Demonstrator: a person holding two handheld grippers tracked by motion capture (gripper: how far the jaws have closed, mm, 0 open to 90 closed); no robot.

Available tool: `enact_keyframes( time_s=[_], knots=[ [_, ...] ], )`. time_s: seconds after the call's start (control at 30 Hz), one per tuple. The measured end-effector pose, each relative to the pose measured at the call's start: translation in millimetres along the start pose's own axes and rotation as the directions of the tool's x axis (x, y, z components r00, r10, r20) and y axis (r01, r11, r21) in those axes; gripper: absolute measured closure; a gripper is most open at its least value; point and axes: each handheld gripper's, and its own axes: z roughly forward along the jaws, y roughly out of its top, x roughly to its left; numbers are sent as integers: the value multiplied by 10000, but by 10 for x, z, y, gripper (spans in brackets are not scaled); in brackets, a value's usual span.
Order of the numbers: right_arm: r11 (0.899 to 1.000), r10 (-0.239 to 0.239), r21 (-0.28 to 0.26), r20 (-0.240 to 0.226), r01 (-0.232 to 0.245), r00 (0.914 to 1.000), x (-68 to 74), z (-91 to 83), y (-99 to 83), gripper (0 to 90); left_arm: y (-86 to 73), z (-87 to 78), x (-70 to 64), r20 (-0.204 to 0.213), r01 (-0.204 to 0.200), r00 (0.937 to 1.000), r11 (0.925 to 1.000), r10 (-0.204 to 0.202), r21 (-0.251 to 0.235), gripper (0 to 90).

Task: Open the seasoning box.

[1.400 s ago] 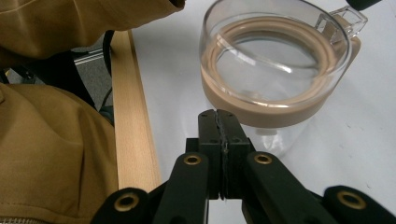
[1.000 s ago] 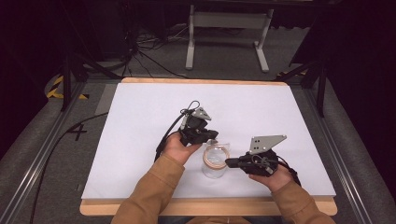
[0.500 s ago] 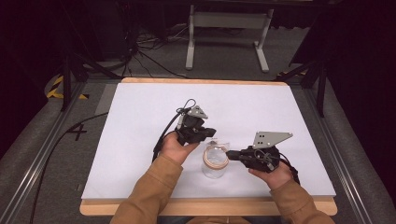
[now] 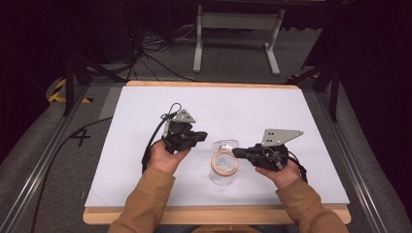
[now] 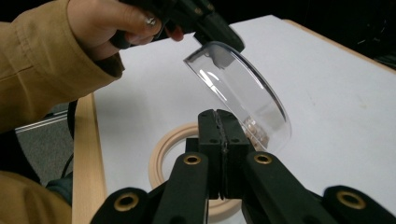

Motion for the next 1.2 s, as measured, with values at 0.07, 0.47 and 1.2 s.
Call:
enact_keyframes(
  time_s=[0.07, 0.47, 1.2],
  knots=[
    [9998, -85, -154, 10, 85, 10000, -17, 14, 23, 895, -39, -46, 12, -151, 143, 9998, 9999, -143, -29, 881],
    [9984, 280, -494, 267, -267, 9993, -201, 136, 90, 896, -235, -260, 64, -607, 656, 9960, 9978, -655, -11, 880],
    [9961, 419, -794, 558, -374, 9976, -262, -80, 126, 891, -222, -321, 103, -308, 513, 9982, 9986, -516, -97, 797]
  ],
)
